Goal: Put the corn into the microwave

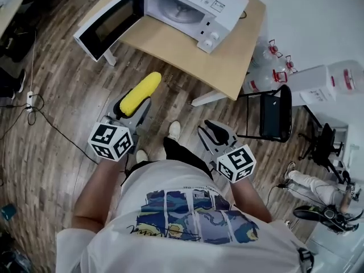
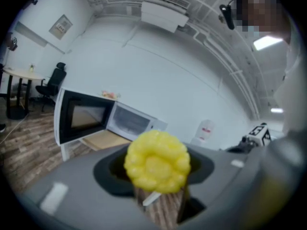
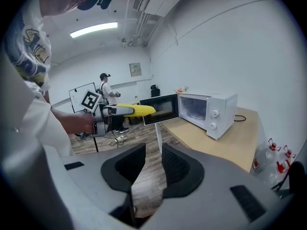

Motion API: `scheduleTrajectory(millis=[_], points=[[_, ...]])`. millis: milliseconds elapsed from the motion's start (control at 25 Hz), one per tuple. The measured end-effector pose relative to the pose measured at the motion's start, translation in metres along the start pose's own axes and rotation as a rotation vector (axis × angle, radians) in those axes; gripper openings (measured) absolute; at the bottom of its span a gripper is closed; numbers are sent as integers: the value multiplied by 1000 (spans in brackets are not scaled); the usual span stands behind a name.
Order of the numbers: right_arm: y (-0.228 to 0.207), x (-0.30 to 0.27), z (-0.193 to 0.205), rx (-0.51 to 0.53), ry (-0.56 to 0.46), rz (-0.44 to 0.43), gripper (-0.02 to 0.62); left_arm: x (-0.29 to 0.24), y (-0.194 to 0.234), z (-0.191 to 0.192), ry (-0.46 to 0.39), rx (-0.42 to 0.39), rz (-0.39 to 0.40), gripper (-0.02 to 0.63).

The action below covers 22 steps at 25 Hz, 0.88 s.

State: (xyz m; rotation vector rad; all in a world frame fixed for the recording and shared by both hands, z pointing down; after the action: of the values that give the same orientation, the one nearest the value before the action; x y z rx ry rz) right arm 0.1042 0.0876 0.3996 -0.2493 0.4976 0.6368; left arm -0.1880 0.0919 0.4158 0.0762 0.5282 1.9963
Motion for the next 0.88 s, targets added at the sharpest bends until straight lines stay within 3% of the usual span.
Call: scheduleTrajectory(millis=[240, 480, 880], points=[[-87, -27, -36, 36, -23, -46, 92, -76, 28, -23, -4, -32, -113, 247], [-156, -40, -44, 51, -6, -86, 87, -141, 57, -41, -8, -55, -215, 247], [-201, -65, -57, -13, 9, -36, 83, -227, 125, -60, 48, -79, -255, 247]])
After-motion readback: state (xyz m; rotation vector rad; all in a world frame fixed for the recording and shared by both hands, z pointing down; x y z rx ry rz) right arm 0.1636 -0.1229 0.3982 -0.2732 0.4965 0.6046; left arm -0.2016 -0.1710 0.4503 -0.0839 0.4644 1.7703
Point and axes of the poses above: the fingertips, and each gripper's own axes: x backward along the fingers, y to its left, z out of its underside, the point moved 8 cm from there along x, backward along the fingers, and after that the axes turned 6 degrees about z, right-handed, at the moved point
